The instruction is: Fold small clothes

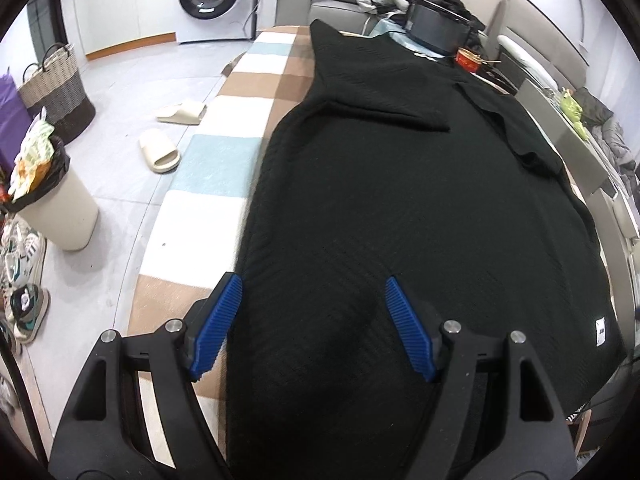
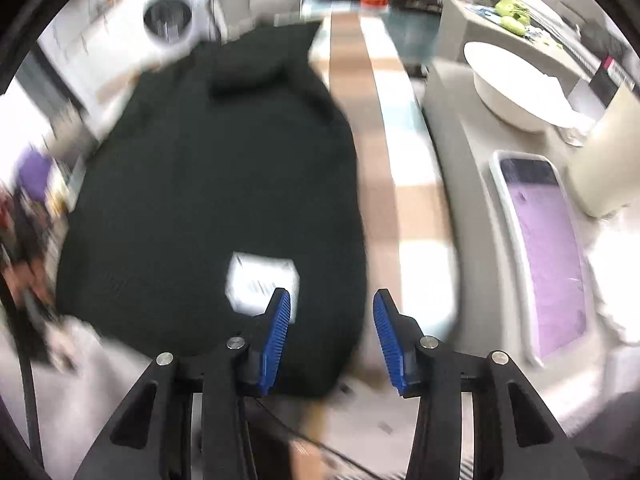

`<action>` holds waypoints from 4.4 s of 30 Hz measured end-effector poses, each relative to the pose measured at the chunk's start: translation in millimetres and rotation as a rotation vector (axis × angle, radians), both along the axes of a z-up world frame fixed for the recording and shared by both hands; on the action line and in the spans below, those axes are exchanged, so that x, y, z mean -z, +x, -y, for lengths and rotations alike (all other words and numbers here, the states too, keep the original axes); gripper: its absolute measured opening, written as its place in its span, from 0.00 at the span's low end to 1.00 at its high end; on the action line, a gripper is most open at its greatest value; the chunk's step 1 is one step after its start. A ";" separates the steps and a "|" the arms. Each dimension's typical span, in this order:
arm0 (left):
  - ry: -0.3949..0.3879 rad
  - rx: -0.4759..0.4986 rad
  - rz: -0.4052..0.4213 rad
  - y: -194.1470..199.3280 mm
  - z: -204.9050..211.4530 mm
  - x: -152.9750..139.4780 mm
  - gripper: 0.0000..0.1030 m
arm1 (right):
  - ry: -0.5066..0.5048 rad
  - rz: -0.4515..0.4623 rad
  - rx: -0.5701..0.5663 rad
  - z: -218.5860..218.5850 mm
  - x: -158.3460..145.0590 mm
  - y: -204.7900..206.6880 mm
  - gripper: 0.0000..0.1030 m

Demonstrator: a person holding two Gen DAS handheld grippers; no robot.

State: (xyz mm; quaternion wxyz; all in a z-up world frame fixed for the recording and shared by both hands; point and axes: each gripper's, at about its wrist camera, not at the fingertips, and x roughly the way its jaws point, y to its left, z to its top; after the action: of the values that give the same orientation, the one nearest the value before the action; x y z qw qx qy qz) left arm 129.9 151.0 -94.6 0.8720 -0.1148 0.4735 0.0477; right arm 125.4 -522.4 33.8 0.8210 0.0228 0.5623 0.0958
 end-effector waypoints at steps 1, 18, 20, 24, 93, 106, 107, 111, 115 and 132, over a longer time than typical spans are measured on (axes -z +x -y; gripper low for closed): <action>-0.004 0.002 -0.003 -0.3 -0.6 0.6 0.70 | 0.025 0.025 0.004 -1.1 4.5 10.7 0.43; -0.016 -0.008 -0.034 -7.9 -8.5 9.6 0.54 | 0.070 0.038 -0.018 -1.4 73.9 79.5 0.51; -0.015 0.011 -0.032 -6.4 -4.6 8.3 0.25 | 0.086 0.045 -0.049 -8.6 72.1 77.6 0.51; -0.022 0.039 -0.001 -5.0 1.5 5.4 0.05 | 0.035 0.087 -0.155 -30.5 73.3 73.1 0.08; -0.089 0.000 0.088 36.2 -14.8 -9.5 0.46 | 0.202 0.080 -0.039 -21.1 59.5 142.9 0.55; -0.045 0.083 0.025 -7.3 5.7 2.8 0.42 | 0.196 0.043 -0.088 -7.5 81.3 110.9 0.60; -0.051 0.089 0.033 -8.5 6.8 2.5 0.32 | 0.202 0.042 -0.089 -7.2 82.9 110.2 0.60; -0.052 0.085 0.062 -12.3 6.2 -0.2 0.11 | 0.204 0.059 -0.118 -9.3 83.7 106.2 0.24; -0.060 0.083 0.102 -19.9 3.6 -9.2 0.05 | 0.160 0.087 -0.177 -16.2 77.6 97.3 0.08; -0.123 0.031 0.397 11.0 -18.9 -101.5 0.05 | 0.451 0.497 -0.082 -15.6 -12.4 105.9 0.06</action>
State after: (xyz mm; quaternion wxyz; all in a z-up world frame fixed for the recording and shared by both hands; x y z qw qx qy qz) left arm 140.9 170.0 6.9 0.9401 -0.1676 0.2963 -0.0181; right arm 231.3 -506.8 46.2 0.9028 0.1570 0.3099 0.2535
